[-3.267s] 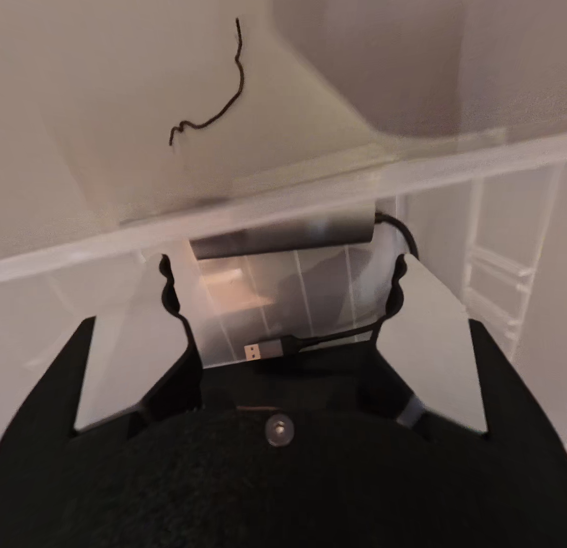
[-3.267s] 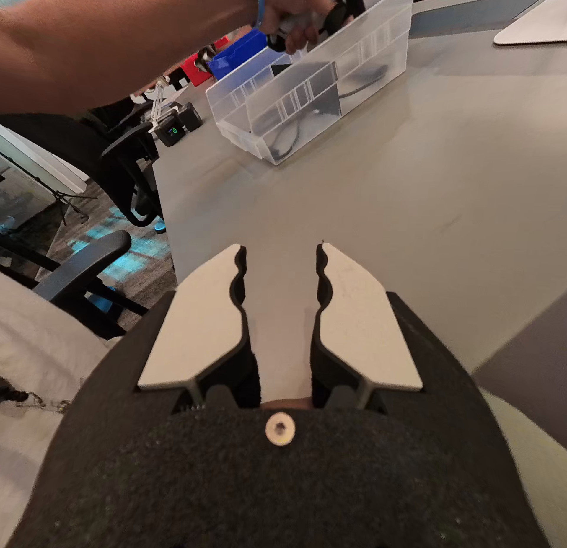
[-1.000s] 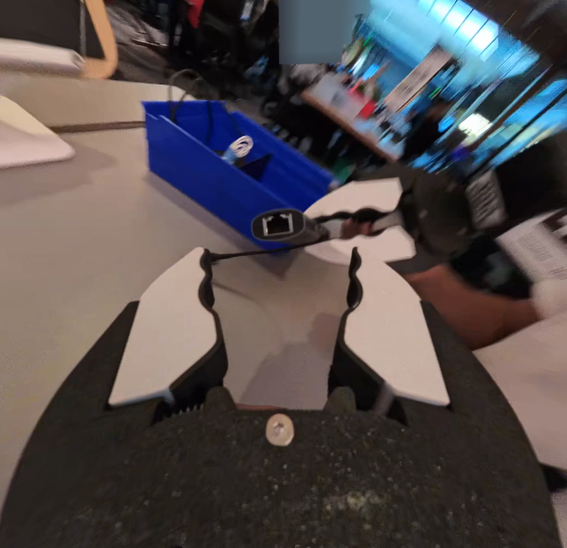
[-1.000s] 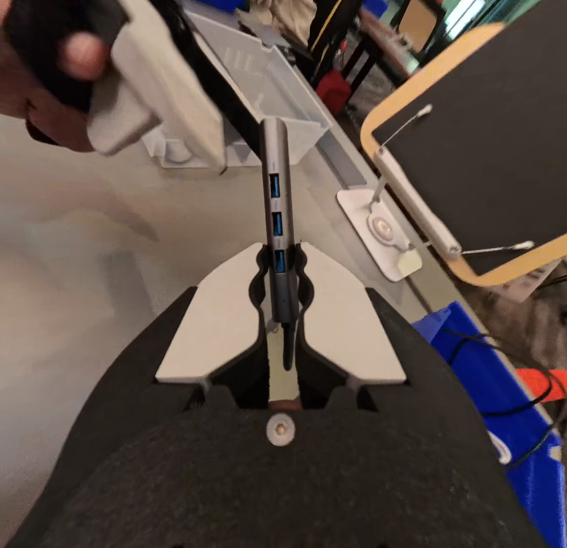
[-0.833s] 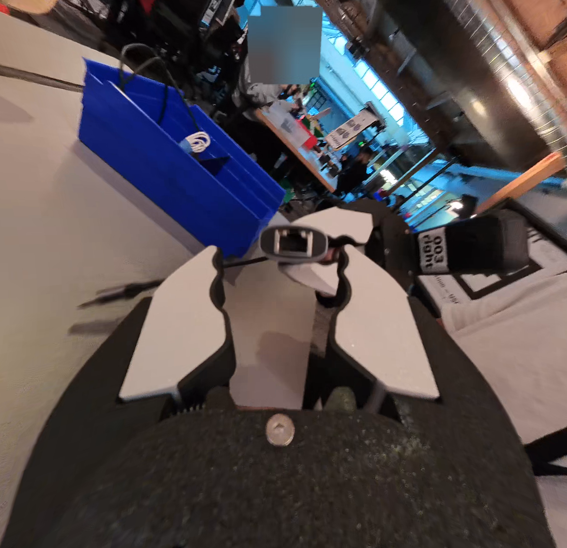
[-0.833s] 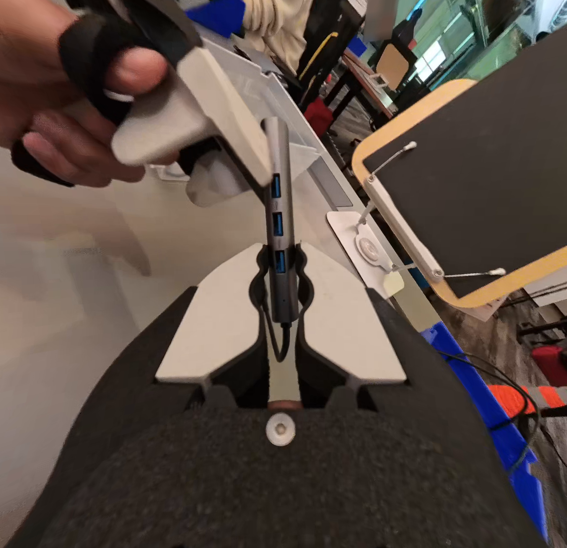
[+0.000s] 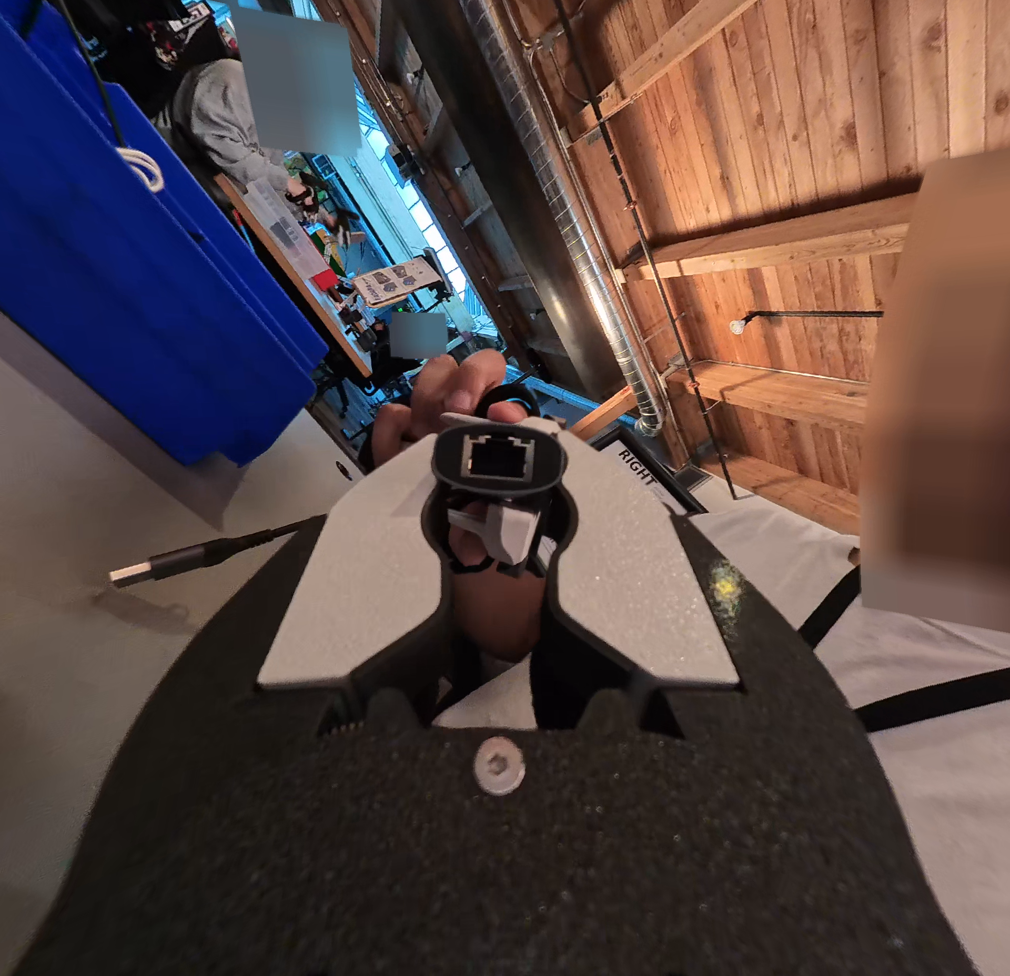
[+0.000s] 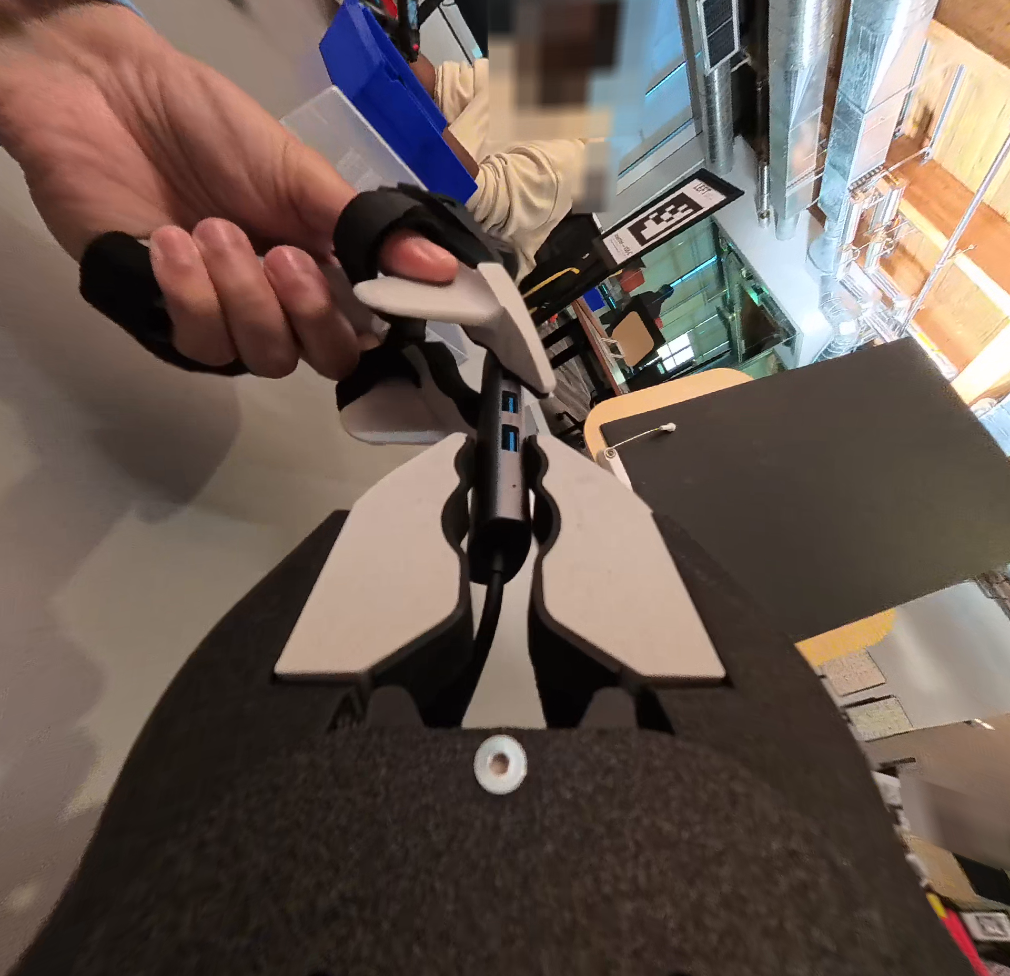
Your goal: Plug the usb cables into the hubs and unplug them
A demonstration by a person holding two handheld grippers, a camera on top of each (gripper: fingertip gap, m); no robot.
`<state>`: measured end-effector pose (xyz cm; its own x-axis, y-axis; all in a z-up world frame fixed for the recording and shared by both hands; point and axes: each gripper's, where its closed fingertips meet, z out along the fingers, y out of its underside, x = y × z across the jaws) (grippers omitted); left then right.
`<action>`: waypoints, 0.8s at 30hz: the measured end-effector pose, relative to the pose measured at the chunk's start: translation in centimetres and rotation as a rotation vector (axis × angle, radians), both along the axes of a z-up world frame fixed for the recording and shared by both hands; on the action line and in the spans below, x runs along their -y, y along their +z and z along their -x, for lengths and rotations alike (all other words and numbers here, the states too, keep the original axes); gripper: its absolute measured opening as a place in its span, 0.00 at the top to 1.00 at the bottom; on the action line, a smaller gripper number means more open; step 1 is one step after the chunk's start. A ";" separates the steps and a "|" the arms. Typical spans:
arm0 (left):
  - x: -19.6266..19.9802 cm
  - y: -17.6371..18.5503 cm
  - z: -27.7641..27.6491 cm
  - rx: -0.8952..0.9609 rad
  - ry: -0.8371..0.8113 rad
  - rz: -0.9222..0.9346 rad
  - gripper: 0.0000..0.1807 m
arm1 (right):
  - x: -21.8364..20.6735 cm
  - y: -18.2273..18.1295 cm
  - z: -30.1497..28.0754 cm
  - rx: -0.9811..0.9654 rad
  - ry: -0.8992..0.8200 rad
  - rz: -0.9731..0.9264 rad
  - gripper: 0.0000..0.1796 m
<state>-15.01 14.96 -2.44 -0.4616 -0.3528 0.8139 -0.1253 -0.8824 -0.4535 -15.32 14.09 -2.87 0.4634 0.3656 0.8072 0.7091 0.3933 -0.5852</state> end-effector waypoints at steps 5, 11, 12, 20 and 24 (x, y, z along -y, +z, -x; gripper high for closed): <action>0.2 0.0 -0.4 -0.003 0.001 -0.010 0.82 | -0.6 0.0 0.1 -0.032 0.015 0.017 0.90; -0.6 -0.8 -0.9 -0.035 0.019 0.018 0.82 | -1.5 -0.8 -0.5 -0.009 0.002 0.109 0.90; -0.7 -1.6 -1.0 -0.089 0.045 -0.037 0.81 | -2.0 -0.9 -0.9 0.008 -0.016 0.104 0.90; 3.9 -9.1 5.6 -0.599 0.346 -0.745 0.74 | -9.9 1.7 -2.7 0.040 -0.175 -0.024 0.90; 3.8 -10.5 10.3 -0.733 0.489 -0.866 0.72 | -14.0 -2.6 0.8 0.181 -0.151 -0.016 0.90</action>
